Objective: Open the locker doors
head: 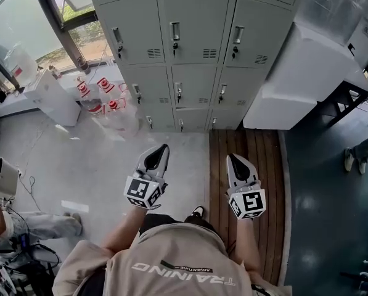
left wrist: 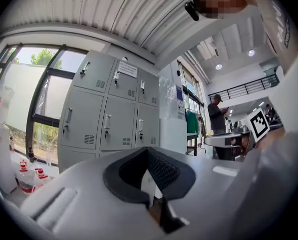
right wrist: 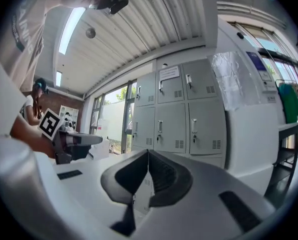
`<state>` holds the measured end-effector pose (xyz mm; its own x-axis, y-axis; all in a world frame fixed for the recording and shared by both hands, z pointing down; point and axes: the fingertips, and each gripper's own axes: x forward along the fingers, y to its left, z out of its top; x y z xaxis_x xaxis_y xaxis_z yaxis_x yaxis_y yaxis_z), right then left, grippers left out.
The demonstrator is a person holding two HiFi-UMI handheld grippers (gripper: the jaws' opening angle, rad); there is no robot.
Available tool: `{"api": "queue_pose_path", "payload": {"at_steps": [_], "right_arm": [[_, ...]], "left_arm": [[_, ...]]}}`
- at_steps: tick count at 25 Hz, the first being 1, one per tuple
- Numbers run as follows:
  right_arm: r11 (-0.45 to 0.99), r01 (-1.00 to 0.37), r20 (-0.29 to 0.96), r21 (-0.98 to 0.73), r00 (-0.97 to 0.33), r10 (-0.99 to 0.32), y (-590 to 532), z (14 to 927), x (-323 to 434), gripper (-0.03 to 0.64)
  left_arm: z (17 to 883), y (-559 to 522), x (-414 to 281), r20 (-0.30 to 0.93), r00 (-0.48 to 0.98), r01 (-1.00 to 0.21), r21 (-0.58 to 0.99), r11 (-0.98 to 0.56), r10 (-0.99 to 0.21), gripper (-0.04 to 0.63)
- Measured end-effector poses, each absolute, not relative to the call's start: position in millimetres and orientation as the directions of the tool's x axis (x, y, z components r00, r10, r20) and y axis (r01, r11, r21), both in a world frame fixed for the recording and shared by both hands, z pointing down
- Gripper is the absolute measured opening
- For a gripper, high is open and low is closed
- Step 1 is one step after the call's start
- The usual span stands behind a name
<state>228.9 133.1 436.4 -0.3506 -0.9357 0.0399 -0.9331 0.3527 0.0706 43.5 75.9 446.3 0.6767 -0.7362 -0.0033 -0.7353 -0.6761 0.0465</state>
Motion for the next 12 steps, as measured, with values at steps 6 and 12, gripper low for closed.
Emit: {"api": "queue_pose_path", "payload": {"at_steps": [6,12], "right_arm": [[0.391,-0.919,0.066,0.05,-0.388,-0.919,69,446,262,0.011],[0.389,-0.919,0.092,0.064,-0.383,-0.919,-1,456,274,0.011]], "left_arm": [[466,29,83,0.038,0.665,-0.746,0.074,-0.662,-0.746,0.008],[469,-45,94,0.024,0.67,-0.742,0.066,-0.667,-0.742,0.008]]}}
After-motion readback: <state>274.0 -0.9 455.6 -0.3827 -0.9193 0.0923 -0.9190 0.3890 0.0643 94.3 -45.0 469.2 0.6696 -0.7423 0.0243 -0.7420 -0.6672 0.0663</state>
